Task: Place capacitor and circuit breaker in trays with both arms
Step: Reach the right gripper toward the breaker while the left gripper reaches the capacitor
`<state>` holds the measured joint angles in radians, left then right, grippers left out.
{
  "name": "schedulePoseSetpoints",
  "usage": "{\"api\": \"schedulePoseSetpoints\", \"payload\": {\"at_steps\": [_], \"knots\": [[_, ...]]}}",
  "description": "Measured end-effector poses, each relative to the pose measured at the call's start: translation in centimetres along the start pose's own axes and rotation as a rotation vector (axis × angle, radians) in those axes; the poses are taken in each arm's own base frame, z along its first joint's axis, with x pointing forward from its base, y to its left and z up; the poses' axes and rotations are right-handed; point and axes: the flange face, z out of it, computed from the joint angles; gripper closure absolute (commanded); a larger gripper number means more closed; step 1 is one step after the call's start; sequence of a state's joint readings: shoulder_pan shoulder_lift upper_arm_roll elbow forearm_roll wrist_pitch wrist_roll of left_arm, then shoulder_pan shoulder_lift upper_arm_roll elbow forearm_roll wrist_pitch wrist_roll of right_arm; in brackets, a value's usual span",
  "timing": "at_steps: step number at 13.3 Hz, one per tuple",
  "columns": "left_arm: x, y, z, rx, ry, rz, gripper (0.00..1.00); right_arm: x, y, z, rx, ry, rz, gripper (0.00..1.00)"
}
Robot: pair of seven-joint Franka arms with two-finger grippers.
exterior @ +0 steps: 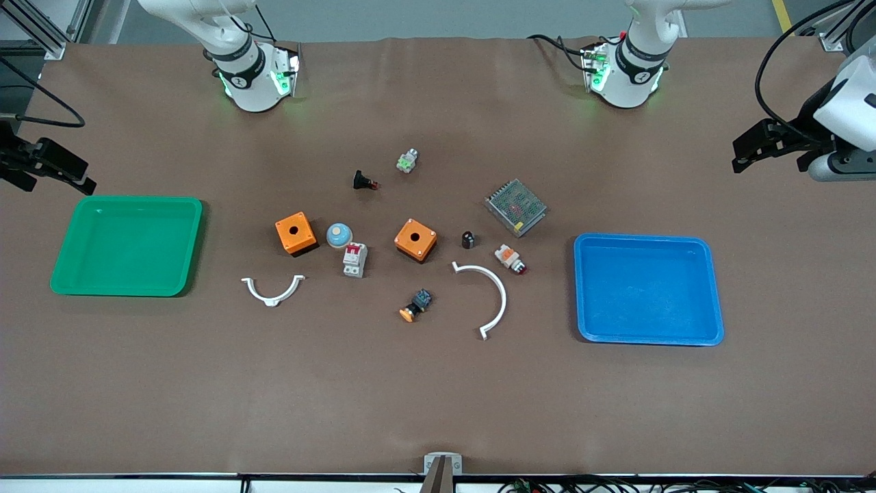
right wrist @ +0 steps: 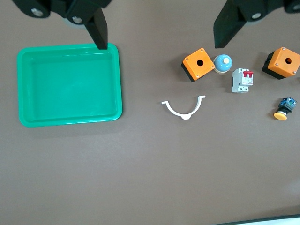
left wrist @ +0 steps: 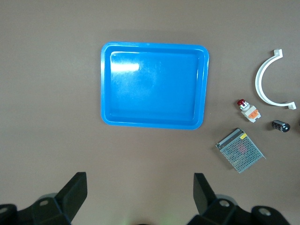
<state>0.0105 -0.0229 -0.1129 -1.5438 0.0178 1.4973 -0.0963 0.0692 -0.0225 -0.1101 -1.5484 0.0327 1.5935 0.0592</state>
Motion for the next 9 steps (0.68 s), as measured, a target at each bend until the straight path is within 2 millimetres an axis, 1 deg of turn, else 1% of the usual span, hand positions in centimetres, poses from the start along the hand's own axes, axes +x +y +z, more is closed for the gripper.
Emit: {"api": "schedulePoseSetpoints", "payload": {"at_steps": [5,7,9], "knots": [[0.2,0.0,0.3,0.000,-0.008,0.000,0.00,0.0,-0.1,0.0,0.000,0.000,-0.001,0.00],[0.8,0.3,1.6,0.000,-0.034,0.005,0.00,0.0,-0.5,0.2,0.000,-0.003,-0.009,0.00],[2.1,1.4,4.0,-0.001,-0.072,0.024,0.00,0.3,-2.0,1.1,-0.001,-0.020,-0.034,0.00]]}}
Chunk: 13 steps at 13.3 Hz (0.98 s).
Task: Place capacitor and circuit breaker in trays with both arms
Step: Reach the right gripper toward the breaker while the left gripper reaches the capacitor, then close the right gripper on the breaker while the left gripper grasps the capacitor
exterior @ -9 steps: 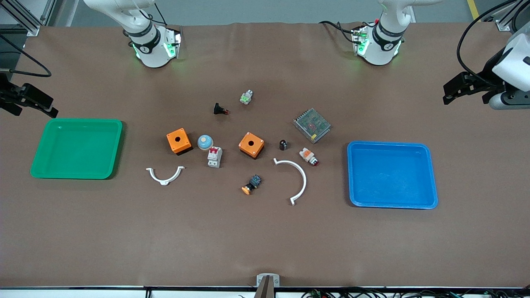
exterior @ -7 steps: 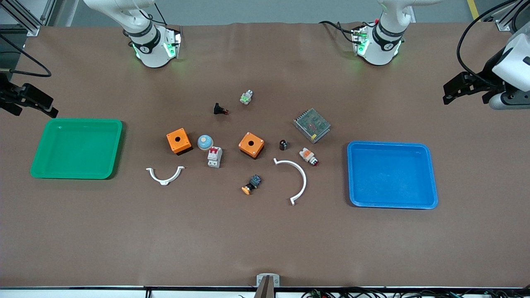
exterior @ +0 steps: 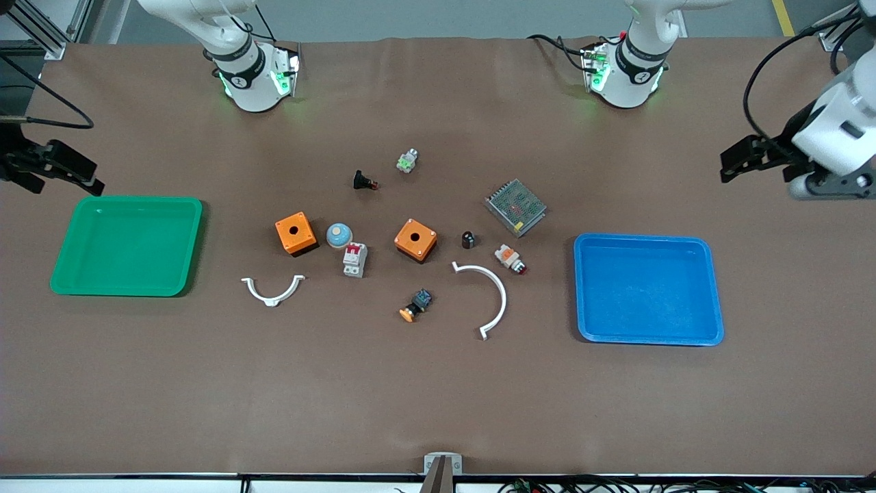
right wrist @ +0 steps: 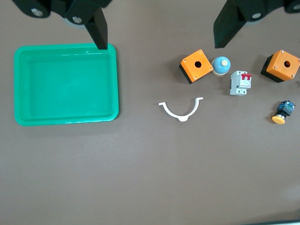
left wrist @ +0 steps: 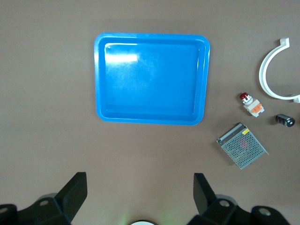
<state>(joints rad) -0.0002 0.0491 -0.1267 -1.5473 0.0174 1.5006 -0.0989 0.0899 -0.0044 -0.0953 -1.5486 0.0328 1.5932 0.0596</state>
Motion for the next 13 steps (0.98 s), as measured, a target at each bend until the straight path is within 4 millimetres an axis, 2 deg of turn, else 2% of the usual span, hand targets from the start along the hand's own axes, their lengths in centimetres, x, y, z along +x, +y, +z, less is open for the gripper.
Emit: {"api": "schedulePoseSetpoints", "payload": {"at_steps": [2,6,8,10,12,13], "knots": [[1.9,2.4,2.6,-0.005,-0.009,0.001,0.00,0.6,-2.7,1.6,-0.002,-0.021,-0.045,0.00],[4.8,9.6,8.3,-0.031,-0.002,-0.088,0.00,0.8,-10.3,5.7,-0.012,-0.089,-0.160,0.00],[5.4,14.6,11.8,-0.038,-0.021,-0.179,0.00,0.4,-15.4,9.6,-0.029,-0.153,-0.240,0.00],[5.4,20.3,15.8,-0.044,-0.033,-0.304,0.00,0.3,-20.7,14.0,-0.041,-0.164,-0.293,0.00],[5.2,25.9,20.1,-0.059,-0.037,-0.403,0.00,-0.4,-25.3,18.6,-0.038,-0.165,-0.251,0.00],[5.0,27.9,22.0,-0.065,-0.040,-0.437,0.00,-0.9,-26.9,20.5,-0.031,-0.163,-0.227,0.00]]}}
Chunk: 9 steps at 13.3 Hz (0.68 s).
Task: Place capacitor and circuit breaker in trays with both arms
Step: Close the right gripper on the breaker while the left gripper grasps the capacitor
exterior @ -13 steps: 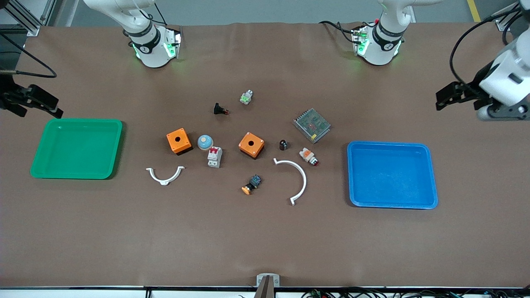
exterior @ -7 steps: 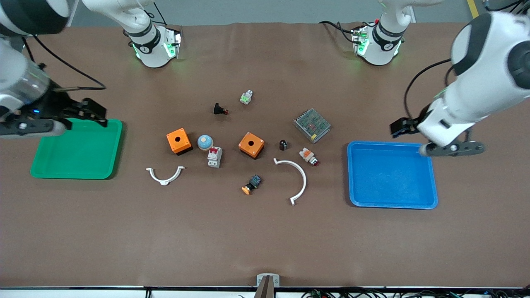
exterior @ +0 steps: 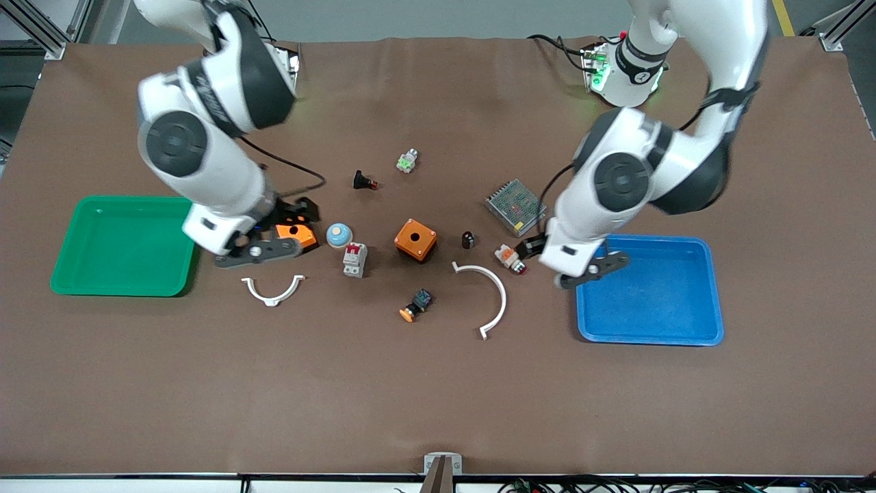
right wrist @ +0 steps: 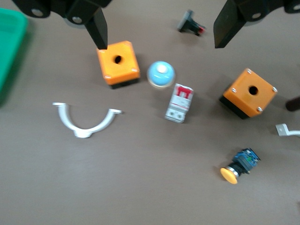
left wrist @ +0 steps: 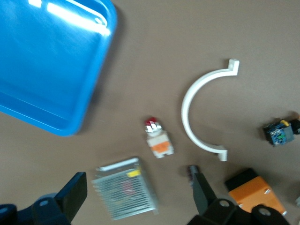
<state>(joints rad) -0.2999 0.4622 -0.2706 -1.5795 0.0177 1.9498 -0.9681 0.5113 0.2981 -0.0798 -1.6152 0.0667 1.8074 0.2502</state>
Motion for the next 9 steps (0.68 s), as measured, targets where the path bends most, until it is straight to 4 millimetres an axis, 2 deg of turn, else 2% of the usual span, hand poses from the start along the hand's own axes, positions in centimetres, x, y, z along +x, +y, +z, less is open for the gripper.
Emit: {"api": "schedulePoseSetpoints", "payload": {"at_steps": [2,4,6,9], "knots": [[-1.4,2.4,3.5,-0.011,-0.007,-0.074,0.03,0.1,-2.3,3.6,0.030,0.006,0.046,0.00],[-2.8,4.2,6.8,-0.014,-0.018,-0.148,0.05,-0.2,-3.8,7.2,0.051,0.021,0.097,0.00],[-4.4,5.3,9.8,-0.025,-0.020,-0.195,0.07,-0.3,-4.2,10.6,0.052,0.030,0.117,0.00],[-7.3,5.7,14.2,-0.071,-0.006,-0.236,0.13,0.2,-3.9,14.7,0.044,0.027,0.137,0.01]]}}
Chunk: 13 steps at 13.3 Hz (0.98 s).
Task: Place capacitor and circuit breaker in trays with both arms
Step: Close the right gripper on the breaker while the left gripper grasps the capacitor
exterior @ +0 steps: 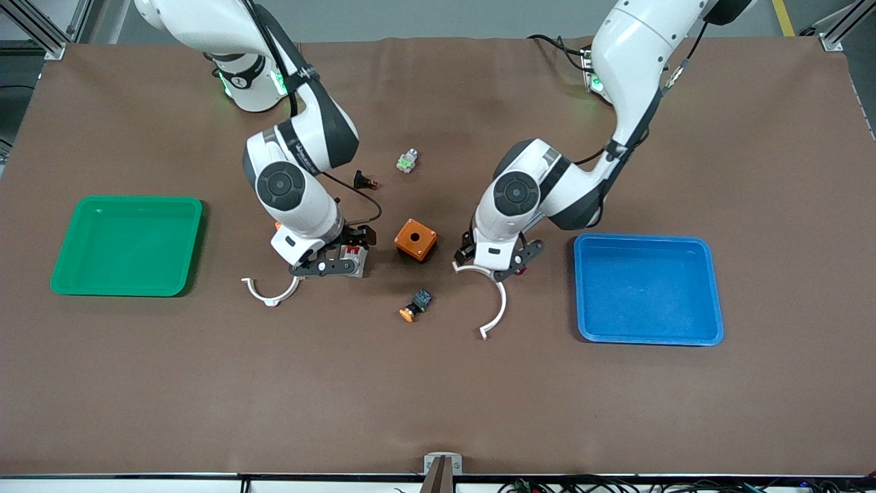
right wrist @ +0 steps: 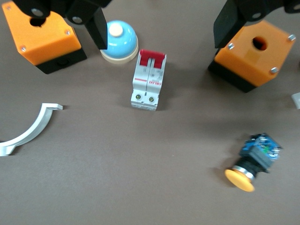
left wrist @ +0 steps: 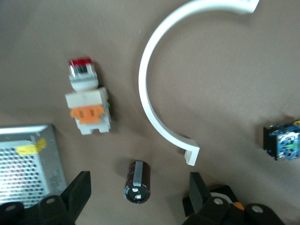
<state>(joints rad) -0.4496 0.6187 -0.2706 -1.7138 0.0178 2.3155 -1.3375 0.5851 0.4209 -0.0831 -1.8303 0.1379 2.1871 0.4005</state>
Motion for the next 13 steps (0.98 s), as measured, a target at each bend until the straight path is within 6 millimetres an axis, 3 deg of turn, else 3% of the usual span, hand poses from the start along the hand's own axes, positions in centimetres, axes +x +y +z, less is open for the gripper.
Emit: {"api": "schedulePoseSetpoints", "payload": {"at_steps": [2,6,10,11,13], "knots": [[-1.0,-0.8,1.9,-0.004,0.000,-0.003,0.19,0.3,0.1,2.2,0.002,-0.013,0.015,0.01],[-1.3,-1.4,3.8,0.020,-0.010,-0.002,0.25,0.2,0.8,5.8,0.009,0.004,0.037,0.02],[-2.0,-1.2,5.1,0.001,-0.012,0.006,0.31,0.2,1.2,6.9,0.008,-0.009,0.050,0.26],[-2.1,-1.2,5.4,0.001,-0.013,0.008,0.39,0.1,1.2,7.1,0.018,-0.015,0.061,0.33],[-2.2,-1.2,5.5,0.002,-0.014,0.009,0.71,0.1,1.2,7.3,0.026,-0.022,0.072,0.44]]}}
